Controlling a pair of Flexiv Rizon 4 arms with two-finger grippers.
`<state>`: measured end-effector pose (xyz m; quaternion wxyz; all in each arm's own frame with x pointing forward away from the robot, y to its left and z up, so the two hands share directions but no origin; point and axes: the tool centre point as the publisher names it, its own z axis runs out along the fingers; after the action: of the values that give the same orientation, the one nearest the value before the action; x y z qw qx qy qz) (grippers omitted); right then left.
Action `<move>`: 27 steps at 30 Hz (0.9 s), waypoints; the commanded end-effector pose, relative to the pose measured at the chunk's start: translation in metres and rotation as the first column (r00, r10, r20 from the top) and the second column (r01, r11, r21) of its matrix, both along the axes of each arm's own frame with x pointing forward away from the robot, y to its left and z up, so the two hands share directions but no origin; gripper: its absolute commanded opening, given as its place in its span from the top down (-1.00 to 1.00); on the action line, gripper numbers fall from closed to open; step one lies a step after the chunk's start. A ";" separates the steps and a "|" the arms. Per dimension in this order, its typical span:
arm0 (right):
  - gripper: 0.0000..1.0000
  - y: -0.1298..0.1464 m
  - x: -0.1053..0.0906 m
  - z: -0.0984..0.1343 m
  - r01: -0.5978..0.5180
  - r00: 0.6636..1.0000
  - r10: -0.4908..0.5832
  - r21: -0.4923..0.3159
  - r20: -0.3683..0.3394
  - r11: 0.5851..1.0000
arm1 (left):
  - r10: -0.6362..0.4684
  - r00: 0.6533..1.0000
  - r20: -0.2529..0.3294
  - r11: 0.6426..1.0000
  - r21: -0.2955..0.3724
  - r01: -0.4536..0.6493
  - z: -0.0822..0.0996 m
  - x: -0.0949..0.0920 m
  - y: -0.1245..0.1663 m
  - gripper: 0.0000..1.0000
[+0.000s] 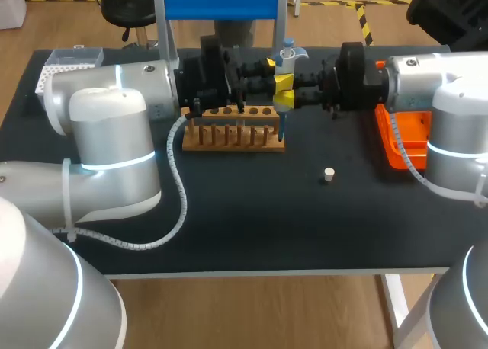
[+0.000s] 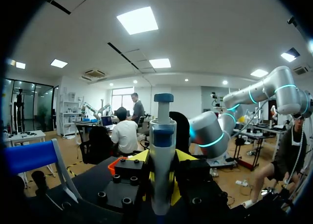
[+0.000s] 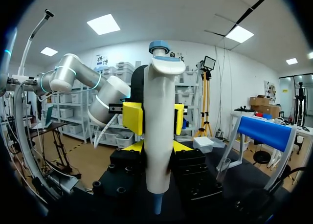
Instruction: Invert the test tube, pick up the pipette, mount the tip to pipette, aspirate from beaker and dispense into the tube, eject the tip, return the pipette, and cap with the stopper.
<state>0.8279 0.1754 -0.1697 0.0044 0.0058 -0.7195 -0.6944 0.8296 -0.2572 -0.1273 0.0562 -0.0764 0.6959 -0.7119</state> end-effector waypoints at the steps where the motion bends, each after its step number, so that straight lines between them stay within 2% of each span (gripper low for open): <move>1: 0.80 -0.001 0.001 0.001 0.005 1.000 -0.005 -0.017 0.011 1.000 | 0.008 1.000 0.002 1.000 -0.006 -0.008 -0.002 -0.002 -0.003 1.00; 2: -0.55 -0.002 0.001 0.001 0.008 1.000 -0.008 -0.018 0.011 1.000 | 0.008 1.000 0.002 1.000 -0.006 -0.008 -0.002 -0.002 -0.003 1.00; 3: -1.00 -0.004 0.001 0.001 0.008 1.000 -0.008 -0.018 0.010 1.000 | 0.008 1.000 0.002 1.000 -0.006 -0.008 -0.002 -0.002 -0.003 1.00; 9: -1.00 -0.020 0.001 0.003 0.006 1.000 -0.006 -0.012 0.010 1.000 | 0.008 1.000 0.002 1.000 -0.006 -0.008 -0.002 -0.002 -0.003 1.00; 16: -1.00 -0.061 0.012 0.004 0.043 0.999 -0.043 -0.005 0.013 0.999 | 0.008 1.000 0.002 1.000 -0.006 -0.008 -0.002 -0.002 -0.003 1.00; 22: -1.00 -0.090 0.042 0.006 0.112 0.993 -0.111 -0.019 0.033 0.994 | 0.008 1.000 0.002 1.000 -0.006 -0.008 -0.002 -0.002 -0.003 1.00; 27: -1.00 -0.093 0.075 0.011 0.159 0.986 -0.157 -0.042 0.054 0.986 | 0.008 1.000 0.002 1.000 -0.006 -0.008 -0.002 -0.002 -0.003 1.00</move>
<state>0.8896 0.0774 -0.1624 -0.0721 -0.0361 -0.7297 -0.6790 0.8293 -0.2574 -0.1275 0.0556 -0.0763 0.6958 -0.7120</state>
